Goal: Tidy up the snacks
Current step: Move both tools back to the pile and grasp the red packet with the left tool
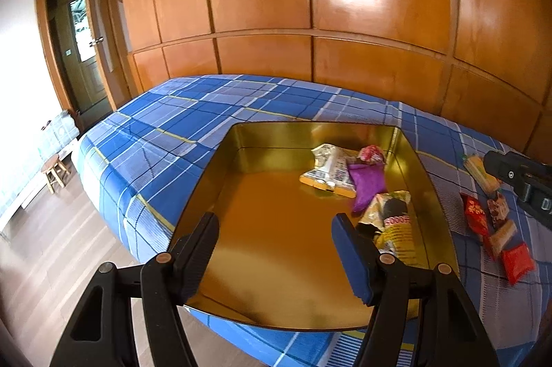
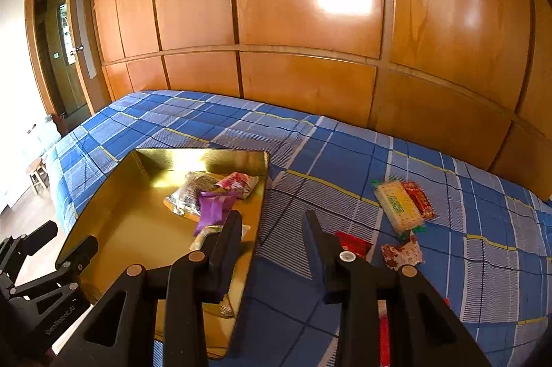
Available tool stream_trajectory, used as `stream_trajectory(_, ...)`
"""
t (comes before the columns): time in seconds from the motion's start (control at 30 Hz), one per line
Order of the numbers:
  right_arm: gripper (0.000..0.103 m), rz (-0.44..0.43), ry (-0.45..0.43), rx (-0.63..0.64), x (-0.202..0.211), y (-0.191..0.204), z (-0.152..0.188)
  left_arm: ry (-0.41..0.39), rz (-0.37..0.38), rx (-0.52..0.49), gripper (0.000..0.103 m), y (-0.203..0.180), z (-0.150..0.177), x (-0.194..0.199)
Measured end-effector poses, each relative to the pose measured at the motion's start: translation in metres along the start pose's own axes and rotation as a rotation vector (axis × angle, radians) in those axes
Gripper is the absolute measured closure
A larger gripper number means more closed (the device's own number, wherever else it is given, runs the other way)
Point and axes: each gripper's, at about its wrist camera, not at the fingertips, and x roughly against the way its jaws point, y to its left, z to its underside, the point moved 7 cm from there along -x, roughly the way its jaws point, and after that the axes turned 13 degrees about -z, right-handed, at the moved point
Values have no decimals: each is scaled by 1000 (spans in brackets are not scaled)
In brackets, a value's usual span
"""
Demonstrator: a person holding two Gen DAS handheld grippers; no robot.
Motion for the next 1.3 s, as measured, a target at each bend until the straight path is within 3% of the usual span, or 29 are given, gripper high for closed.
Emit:
stream_trajectory(0.27,62,9,107,-7,0,-56,32,-17,79,-90,33,-34,0,14)
stream_trajectory(0.53,62,80,253,-64,22,-162,73,-30,147,-178,33,-71,2,26)
stream_trajectory(0.77,62,131,321,-118,47,-238,88,-35,196,-250,33,-97,5,35)
stream_trajectory(1.03,62,108,351,-159,51,-278,112,-44,306,-336,34,-147,-3,54)
stream_trajectory(1.13,62,124,347,-194,51,-285,113,-4,369,-375,38,-180,-4,54)
stream_trajectory(1.2,62,90,323,-223,53,-285,109,36,406,-389,38,-201,-4,49)
stream_trajectory(1.3,62,78,312,-251,55,-286,107,101,421,-408,38,-227,-1,35)
